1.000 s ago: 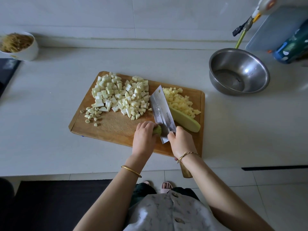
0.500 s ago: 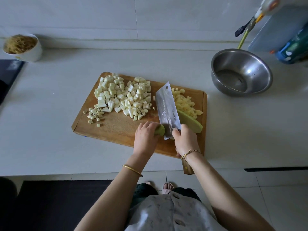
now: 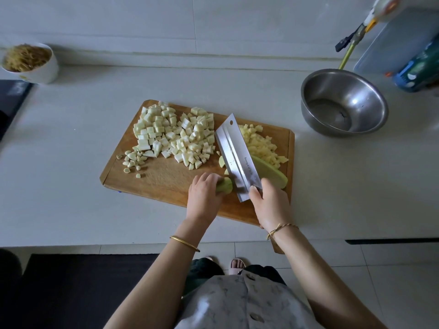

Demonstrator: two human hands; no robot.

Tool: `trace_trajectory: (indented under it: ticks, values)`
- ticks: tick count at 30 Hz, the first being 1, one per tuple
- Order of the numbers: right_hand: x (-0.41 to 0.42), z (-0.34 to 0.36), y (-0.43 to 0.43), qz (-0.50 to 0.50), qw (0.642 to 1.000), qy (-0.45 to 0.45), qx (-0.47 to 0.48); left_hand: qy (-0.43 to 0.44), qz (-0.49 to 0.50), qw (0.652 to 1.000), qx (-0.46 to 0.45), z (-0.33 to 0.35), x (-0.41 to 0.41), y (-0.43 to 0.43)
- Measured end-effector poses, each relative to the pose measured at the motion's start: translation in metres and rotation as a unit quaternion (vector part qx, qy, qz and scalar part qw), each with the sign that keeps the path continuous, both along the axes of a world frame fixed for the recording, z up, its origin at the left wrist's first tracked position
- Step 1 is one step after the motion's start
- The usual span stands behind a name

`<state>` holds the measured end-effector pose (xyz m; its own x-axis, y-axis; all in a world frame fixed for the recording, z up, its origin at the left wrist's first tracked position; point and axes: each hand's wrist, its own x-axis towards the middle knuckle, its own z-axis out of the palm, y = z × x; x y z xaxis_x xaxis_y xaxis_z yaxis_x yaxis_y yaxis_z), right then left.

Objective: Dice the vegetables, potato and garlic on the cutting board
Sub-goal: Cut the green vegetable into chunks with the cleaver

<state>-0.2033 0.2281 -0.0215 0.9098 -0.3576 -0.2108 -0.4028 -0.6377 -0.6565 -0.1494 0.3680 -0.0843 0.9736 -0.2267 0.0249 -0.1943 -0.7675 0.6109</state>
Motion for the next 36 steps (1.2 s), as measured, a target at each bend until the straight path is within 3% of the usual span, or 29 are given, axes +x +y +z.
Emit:
trace_trajectory:
  ticks: [14,27,36]
  values:
    - [0.004,0.004,-0.014,0.126,0.987,-0.017,-0.098,-0.002,0.119,0.993,-0.028,-0.002,-0.027,-0.012]
    - [0.036,0.021,-0.048,0.344,0.916,0.003,-0.204,-0.065,0.246,0.967,-0.02,-0.006,-0.046,-0.055]
    - [0.038,0.019,-0.054,0.395,0.897,-0.002,-0.196,-0.087,0.23,0.969,0.015,-0.005,-0.055,-0.054]
